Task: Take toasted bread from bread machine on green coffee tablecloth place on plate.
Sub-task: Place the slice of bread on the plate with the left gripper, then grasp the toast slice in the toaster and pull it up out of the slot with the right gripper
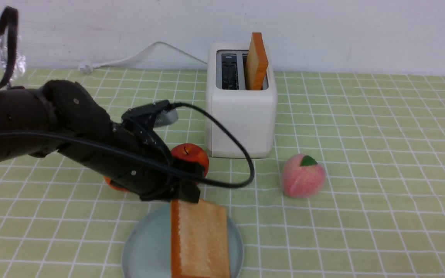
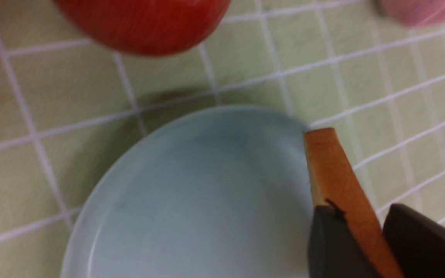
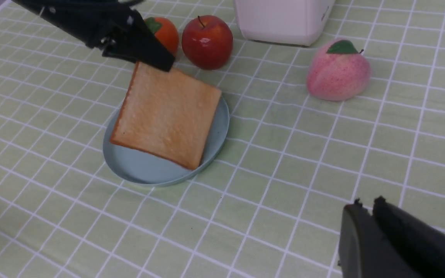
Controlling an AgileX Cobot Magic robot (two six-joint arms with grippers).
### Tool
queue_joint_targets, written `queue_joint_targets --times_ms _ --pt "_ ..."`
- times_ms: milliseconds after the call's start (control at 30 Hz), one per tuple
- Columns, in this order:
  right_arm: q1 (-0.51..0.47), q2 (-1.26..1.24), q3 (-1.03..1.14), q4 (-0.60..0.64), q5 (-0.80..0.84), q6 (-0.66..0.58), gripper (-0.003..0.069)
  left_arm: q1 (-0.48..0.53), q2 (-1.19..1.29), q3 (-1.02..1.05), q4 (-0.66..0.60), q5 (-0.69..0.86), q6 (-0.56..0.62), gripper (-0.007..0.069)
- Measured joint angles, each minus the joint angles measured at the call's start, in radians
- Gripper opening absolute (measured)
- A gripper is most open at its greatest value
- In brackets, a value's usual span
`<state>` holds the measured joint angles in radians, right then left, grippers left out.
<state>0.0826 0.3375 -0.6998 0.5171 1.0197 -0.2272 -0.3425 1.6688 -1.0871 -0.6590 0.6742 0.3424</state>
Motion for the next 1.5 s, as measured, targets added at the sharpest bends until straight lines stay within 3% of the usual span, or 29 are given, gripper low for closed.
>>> queue_joint_targets --times_ms 33,100,133,200,300,400,667,767,800,833,933,1000,1233,1400,1500 --pt "0.0 0.0 0.0 0.0 0.0 0.0 0.0051 0.0 0.001 0.001 0.005 0.002 0.0 0.0249" --pt "0.0 0.0 0.0 0.0 0.0 0.0 0.0051 0.0 -0.006 0.002 0.081 0.018 0.0 0.0379" --pt "0.0 0.0 0.0 0.0 0.0 0.0 0.0051 0.0 -0.007 0.002 0.081 0.018 0.0 0.0379" --pt "0.0 0.0 0.0 0.0 0.0 0.0 0.0048 0.0 -0.031 0.002 0.136 0.02 0.0 0.0474" --pt "0.0 0.0 0.0 0.007 0.0 -0.006 0.0044 0.0 -0.069 0.002 0.182 0.018 0.0 0.0553" --pt "0.0 0.0 0.0 0.018 0.0 -0.015 0.0044 0.0 -0.116 0.002 0.217 0.018 -0.014 0.0585" --pt "0.0 0.0 0.0 0.023 0.0 -0.019 0.0044 0.0 -0.203 0.002 0.304 0.024 -0.103 0.0582" --pt "0.0 0.0 0.0 0.023 0.008 -0.019 0.0044 0.0 -0.289 0.002 0.326 0.036 -0.176 0.0456" --pt "0.0 0.0 0.0 0.023 0.01 -0.019 0.0044 0.0 -0.295 0.002 0.326 0.036 -0.176 0.0456" --pt "0.0 0.005 0.0 0.023 0.015 -0.02 0.0044 0.0 -0.351 0.003 0.328 0.04 -0.189 0.0321" --pt "0.0 0.037 0.0 0.023 0.017 -0.021 0.0044 0.0 -0.475 0.006 0.33 0.044 -0.193 0.0069" --pt "0.0 0.072 0.0 0.023 0.014 -0.021 0.0044 0.0 -0.56 0.02 0.332 0.042 -0.193 -0.0013" --pt "0.0 0.229 0.0 0.05 -0.05 -0.03 0.0044 0.0 -0.934 0.218 0.333 -0.037 -0.182 -0.0013" --pt "0.0 0.373 -0.046 0.146 -0.142 -0.118 0.0044 0.0 -1.172 0.424 0.326 -0.142 -0.162 -0.0013" --pt "0.0 0.537 -0.172 0.268 -0.151 -0.214 0.0044 0.0 -1.356 0.58 0.315 -0.227 -0.158 -0.0013"
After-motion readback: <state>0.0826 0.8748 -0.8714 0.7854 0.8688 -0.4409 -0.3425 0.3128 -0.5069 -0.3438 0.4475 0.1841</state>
